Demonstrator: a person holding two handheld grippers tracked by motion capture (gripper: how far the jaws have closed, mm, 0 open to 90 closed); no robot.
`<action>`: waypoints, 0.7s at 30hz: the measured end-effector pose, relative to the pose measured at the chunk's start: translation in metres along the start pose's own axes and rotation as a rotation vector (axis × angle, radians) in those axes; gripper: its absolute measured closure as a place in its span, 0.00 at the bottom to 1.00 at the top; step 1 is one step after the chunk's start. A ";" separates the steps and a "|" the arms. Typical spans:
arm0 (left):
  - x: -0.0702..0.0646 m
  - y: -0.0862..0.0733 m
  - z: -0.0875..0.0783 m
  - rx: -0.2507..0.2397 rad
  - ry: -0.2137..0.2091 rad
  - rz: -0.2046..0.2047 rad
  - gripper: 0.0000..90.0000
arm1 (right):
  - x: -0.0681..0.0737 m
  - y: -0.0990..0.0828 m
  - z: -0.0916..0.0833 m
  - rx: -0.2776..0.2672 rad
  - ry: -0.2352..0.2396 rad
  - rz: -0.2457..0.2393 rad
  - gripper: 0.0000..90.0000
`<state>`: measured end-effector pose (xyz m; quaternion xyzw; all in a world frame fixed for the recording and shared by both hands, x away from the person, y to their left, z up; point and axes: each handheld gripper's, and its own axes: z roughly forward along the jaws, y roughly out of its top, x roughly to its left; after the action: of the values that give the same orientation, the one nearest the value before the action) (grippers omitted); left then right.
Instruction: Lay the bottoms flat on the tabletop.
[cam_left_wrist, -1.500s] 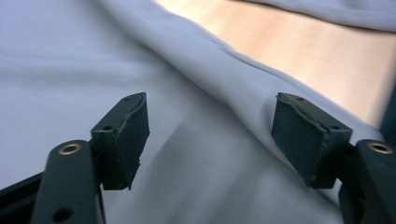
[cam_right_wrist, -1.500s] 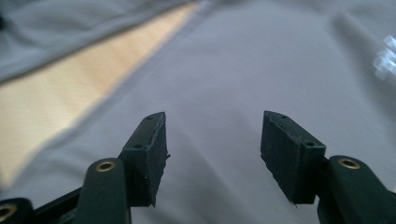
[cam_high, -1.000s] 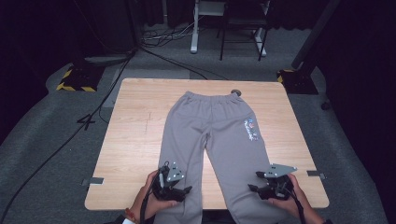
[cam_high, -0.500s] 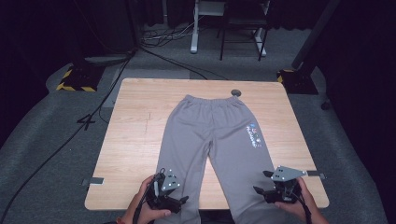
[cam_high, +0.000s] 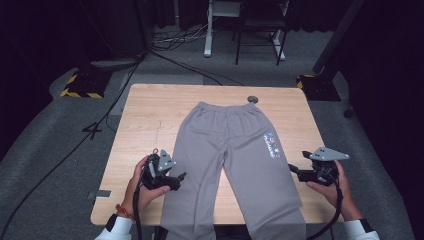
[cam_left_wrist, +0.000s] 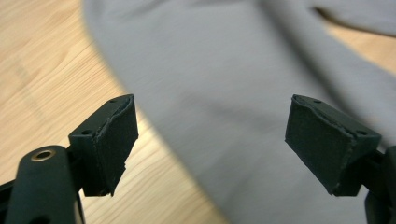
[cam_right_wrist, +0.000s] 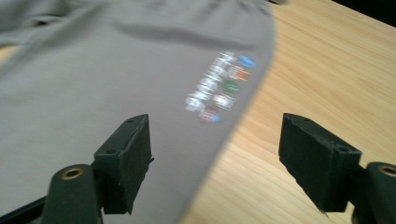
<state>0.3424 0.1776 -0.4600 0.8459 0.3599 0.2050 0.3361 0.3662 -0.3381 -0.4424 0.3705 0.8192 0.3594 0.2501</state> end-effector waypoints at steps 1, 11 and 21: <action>0.005 -0.004 0.000 0.007 0.012 -0.007 0.19 | -0.010 -0.008 -0.001 0.014 -0.019 0.021 0.27; 0.029 -0.048 -0.007 0.064 0.021 -0.089 0.18 | -0.022 -0.054 0.005 0.060 -0.013 0.131 0.29; 0.024 -0.058 -0.002 0.084 -0.002 -0.070 0.18 | -0.023 -0.066 0.017 0.060 -0.019 0.155 0.28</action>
<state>0.3298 0.2261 -0.4976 0.8464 0.3970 0.1769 0.3078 0.3632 -0.3799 -0.5002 0.4434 0.7960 0.3496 0.2183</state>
